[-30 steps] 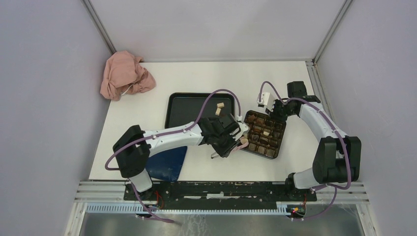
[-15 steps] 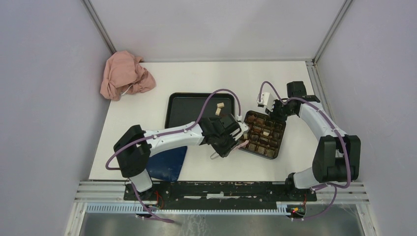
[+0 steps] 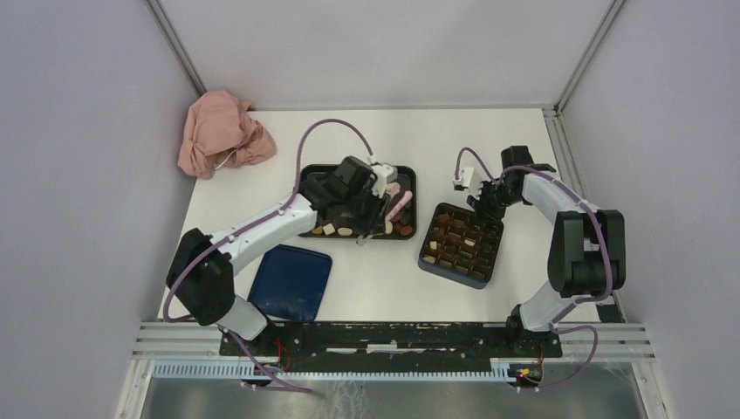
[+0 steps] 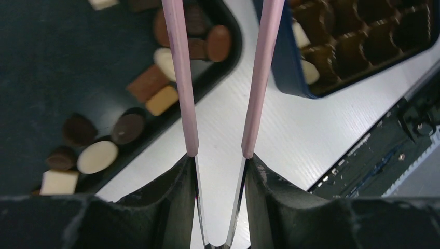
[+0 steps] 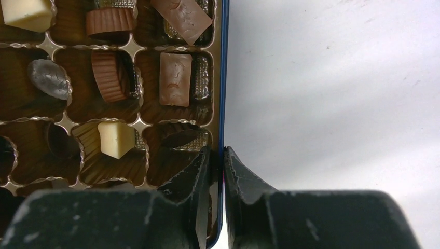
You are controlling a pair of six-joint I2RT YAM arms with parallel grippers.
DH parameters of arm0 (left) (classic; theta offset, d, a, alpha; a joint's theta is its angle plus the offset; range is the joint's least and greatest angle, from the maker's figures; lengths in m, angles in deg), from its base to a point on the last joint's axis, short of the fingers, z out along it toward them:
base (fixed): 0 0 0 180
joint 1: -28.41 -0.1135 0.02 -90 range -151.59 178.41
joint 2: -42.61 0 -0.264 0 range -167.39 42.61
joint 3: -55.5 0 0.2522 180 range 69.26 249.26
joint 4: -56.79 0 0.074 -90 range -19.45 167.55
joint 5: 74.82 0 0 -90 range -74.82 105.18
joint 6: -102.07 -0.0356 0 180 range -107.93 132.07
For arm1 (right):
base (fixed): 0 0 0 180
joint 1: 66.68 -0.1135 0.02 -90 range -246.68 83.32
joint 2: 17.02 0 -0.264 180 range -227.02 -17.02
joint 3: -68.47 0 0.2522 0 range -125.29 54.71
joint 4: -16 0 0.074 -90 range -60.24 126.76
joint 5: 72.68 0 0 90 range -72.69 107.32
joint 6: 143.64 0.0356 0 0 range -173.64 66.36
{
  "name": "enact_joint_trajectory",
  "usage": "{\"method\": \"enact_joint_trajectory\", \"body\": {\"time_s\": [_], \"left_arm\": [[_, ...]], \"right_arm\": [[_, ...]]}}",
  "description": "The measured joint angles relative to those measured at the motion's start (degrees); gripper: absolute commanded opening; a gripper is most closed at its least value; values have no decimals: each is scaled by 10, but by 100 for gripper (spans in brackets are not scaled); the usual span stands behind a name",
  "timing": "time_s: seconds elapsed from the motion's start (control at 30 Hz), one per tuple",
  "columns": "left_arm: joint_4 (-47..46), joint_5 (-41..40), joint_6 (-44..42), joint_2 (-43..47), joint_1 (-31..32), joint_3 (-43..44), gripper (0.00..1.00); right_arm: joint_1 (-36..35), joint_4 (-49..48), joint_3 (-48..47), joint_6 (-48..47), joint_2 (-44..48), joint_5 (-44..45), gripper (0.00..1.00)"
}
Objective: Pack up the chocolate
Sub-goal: Place the fake chocolate in the packing box.
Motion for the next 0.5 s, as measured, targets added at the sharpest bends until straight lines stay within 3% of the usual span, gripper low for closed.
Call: {"method": "enact_joint_trajectory", "body": {"time_s": [0.13, 0.27, 0.5], "left_arm": [[-1, 19, 3, 3, -89, -5, 44], [17, 13, 3, -16, -122, 8, 46], [68, -12, 2, -92, -123, 52, 46]], "right_arm": [[0, 5, 0, 2, -6, 0, 35], [0, 6, -1, 3, -5, 0, 52], [8, -3, -1, 7, 19, 0, 56]]}}
